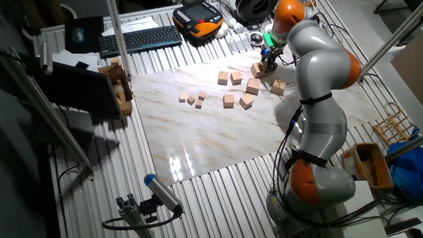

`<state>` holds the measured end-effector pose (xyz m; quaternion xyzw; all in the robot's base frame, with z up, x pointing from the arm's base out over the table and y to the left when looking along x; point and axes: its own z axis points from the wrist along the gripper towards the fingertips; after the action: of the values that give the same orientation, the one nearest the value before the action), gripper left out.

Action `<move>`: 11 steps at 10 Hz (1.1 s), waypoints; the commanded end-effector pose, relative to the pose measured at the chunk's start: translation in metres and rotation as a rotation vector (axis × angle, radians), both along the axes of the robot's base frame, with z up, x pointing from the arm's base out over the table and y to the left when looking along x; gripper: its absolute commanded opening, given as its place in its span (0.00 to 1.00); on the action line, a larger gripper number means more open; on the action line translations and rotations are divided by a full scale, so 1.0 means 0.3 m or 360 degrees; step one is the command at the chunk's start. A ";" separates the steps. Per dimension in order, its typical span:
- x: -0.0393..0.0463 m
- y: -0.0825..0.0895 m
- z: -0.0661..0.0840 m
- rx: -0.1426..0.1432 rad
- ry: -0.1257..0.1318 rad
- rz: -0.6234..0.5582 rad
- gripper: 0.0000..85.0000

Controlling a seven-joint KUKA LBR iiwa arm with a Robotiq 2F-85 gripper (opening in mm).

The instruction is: Stack the blocks into a cross shape

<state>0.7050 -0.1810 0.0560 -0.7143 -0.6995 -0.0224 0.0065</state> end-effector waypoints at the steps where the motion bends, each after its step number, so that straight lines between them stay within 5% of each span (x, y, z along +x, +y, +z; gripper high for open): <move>1: -0.002 0.001 -0.005 0.0001 0.0007 -0.0008 0.00; 11: -0.004 0.004 0.017 -0.0030 0.0009 -0.0015 0.00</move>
<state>0.7039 -0.1796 0.0614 -0.7175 -0.6964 -0.0135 0.0017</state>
